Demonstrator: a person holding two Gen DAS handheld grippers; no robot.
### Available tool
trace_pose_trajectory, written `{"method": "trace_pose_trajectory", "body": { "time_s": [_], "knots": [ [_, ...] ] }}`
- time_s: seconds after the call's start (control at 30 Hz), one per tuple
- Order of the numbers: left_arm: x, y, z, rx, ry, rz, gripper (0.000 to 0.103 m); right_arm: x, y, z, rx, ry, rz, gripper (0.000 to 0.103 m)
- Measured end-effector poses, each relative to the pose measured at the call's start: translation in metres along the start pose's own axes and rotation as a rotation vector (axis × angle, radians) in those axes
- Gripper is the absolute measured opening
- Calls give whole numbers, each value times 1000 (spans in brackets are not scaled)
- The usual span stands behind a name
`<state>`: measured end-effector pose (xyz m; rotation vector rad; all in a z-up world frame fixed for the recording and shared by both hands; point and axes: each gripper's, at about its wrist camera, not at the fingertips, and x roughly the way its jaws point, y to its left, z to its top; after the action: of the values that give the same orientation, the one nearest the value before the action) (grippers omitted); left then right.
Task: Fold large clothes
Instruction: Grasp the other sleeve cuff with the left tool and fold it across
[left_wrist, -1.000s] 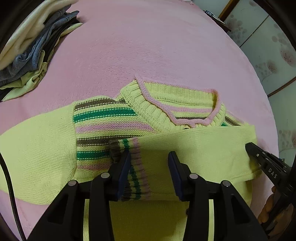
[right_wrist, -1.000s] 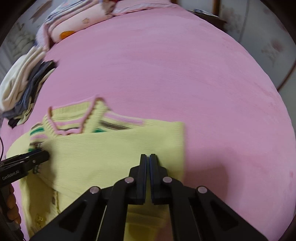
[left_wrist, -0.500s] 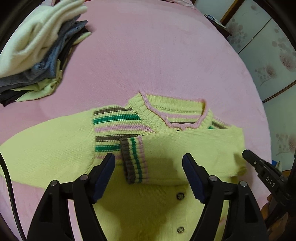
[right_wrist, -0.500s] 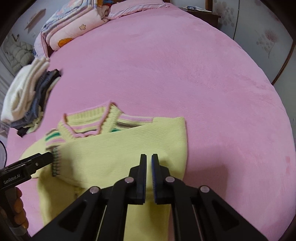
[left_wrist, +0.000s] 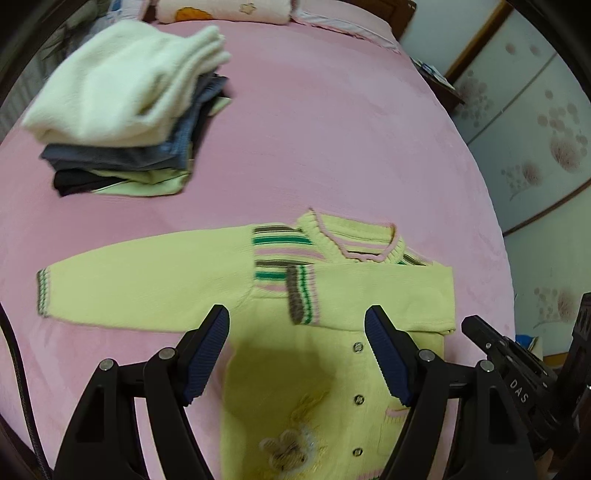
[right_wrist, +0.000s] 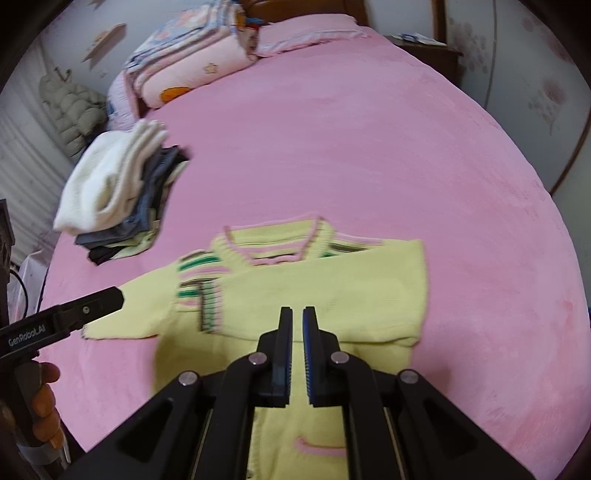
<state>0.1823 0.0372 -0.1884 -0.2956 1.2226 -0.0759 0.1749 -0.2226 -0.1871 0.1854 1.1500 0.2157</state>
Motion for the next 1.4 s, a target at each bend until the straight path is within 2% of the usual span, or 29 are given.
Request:
{"method": "trace_pose_trajectory", "body": {
  "time_s": [0.17,0.33,0.6,0.8,0.83,0.9,1.03,1.07,1.1,1.13,1.17,1.2,1.27,1.4],
  "knots": [
    [-15,34,-13,-31,-15,10,75,-9,41,-8,-55,-17,53,5],
    [-12,82,-27,-105,-8,14,75,10,81,-21,-102,9,97,5],
    [15,198,-62,-386,-24,-15,75,52,140,-43,-176,65,132,5],
    [42,280,-79,-622,-84,-61,74,79,175,-51,-215,91,146,5],
    [47,293,-80,-659,-103,-88,74,82,180,-51,-218,93,146,5],
    [54,305,-78,-699,-139,-117,74,88,188,-53,-221,95,150,5],
    [64,313,-71,-715,-189,-136,74,98,197,-53,-219,103,147,5],
    [66,313,-68,-718,-206,-135,68,100,198,-54,-214,107,147,5],
    [67,313,-65,-719,-215,-129,49,102,199,-53,-210,110,147,5],
    [68,313,-62,-718,-216,-116,38,103,199,-53,-206,113,146,5],
    [69,314,-60,-721,-217,-103,20,104,199,-53,-204,115,144,5],
    [67,314,-58,-728,-220,-99,10,104,199,-52,-203,115,141,5],
    [60,312,-55,-732,-229,-89,8,102,197,-51,-200,114,135,5],
    [31,282,-42,-591,-285,11,5,98,187,-47,-181,114,116,5]
  ]
}}
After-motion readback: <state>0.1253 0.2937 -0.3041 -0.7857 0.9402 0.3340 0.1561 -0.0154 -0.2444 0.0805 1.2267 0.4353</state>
